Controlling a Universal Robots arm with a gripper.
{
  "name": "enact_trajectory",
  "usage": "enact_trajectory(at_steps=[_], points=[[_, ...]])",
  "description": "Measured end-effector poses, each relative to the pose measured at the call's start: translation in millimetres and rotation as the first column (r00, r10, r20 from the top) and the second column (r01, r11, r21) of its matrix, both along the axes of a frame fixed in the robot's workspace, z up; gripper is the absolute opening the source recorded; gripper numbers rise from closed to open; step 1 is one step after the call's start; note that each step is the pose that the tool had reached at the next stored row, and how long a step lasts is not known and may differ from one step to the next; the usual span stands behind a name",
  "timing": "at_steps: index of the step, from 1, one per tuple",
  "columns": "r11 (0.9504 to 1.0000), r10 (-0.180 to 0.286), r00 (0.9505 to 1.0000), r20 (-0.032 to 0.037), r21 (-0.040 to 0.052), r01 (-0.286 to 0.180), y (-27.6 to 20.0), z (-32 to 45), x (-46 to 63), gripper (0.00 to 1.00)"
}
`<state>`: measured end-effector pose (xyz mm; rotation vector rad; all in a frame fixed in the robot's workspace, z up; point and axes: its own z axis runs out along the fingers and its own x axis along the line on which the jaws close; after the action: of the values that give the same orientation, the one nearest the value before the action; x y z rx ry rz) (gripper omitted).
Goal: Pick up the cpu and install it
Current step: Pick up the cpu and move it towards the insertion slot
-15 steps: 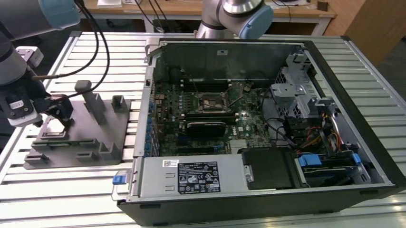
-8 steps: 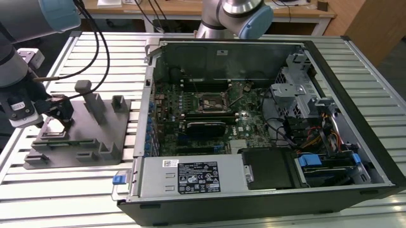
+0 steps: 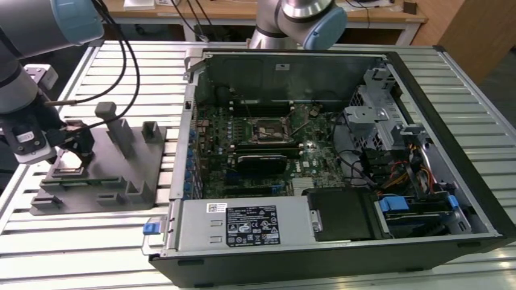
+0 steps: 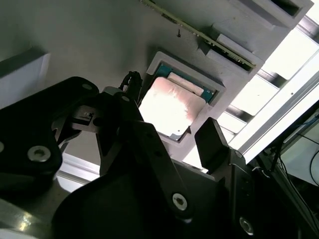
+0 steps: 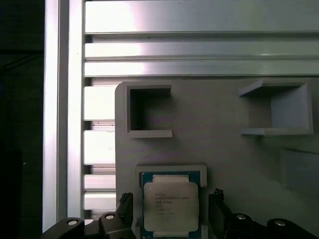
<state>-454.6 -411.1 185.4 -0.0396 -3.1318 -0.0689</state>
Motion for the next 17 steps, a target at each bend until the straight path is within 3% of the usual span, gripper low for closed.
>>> enact_trajectory(at_steps=[7,11,17], points=[[1.0000,0.000,1.0000,-0.0002,-0.0006,0.000,0.1,-3.8,-0.3,0.70],[1.0000,0.000,1.0000,0.0004,-0.0006,0.000,0.1,-3.9,-0.3,0.56],[1.0000,0.000,1.0000,0.0004,-0.0013,0.000,0.2,-3.7,-0.3,0.54]])
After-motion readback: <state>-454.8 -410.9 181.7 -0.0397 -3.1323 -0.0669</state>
